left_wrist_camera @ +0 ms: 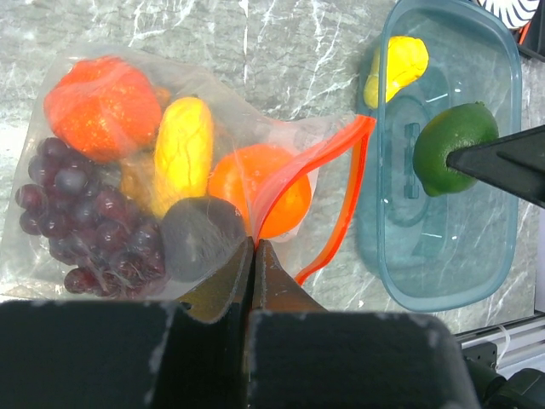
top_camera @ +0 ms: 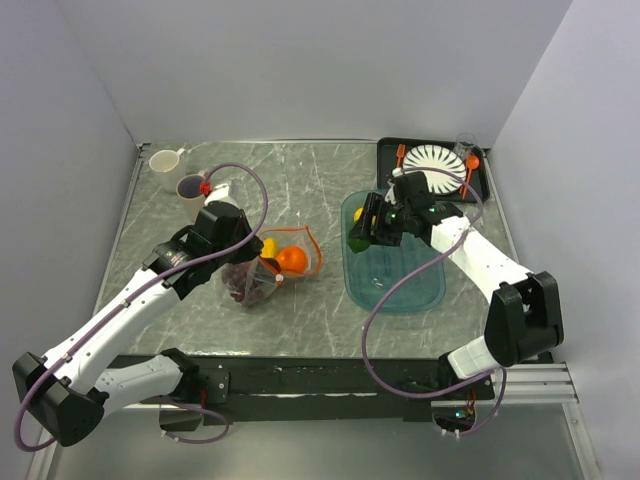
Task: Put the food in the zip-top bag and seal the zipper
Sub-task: Pick up the fake fruit from the bin, then place the fake fruit in the zipper food storage bag.
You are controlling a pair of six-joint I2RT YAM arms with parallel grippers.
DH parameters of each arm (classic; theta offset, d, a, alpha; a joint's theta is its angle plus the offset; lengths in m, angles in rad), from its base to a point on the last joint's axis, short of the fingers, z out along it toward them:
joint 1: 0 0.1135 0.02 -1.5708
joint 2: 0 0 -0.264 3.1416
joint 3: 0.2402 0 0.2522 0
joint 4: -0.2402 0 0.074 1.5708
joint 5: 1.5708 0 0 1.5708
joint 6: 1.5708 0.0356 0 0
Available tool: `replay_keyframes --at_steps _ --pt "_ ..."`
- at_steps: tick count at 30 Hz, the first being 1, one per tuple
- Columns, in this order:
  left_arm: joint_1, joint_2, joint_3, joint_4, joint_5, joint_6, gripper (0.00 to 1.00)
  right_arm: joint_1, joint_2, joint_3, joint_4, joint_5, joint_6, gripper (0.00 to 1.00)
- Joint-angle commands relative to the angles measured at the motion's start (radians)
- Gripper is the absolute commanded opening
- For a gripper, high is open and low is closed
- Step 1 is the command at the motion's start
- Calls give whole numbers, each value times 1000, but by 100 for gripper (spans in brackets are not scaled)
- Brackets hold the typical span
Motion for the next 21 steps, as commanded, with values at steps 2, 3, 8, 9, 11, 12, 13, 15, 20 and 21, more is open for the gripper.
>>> replay_keyframes --at_steps 2,3,8,9,11,12,13,15,20,21 --pt "2 -1 15 39 15 -1 1 46 -62 1 49 -67 25 46" --pt "2 -3 13 39 17 0 1 56 -63 1 55 -71 26 46" --pt "2 0 24 36 20 5 1 132 -68 26 92 -107 36 46" --pt "2 0 26 34 20 5 1 148 -68 35 95 -104 37 46" --pt "2 0 24 37 21 3 1 171 -63 54 101 -101 39 46" --pt "2 0 21 39 24 2 1 197 -60 60 105 -114 37 46" --pt "2 0 19 40 24 2 1 206 -50 69 102 -116 36 46" --pt "2 0 18 40 26 2 1 240 -39 87 101 -108 37 46" --pt "2 10 22 33 32 5 1 284 9 109 113 -111 45 46" --pt "2 11 22 31 32 3 1 290 30 112 113 -111 43 46"
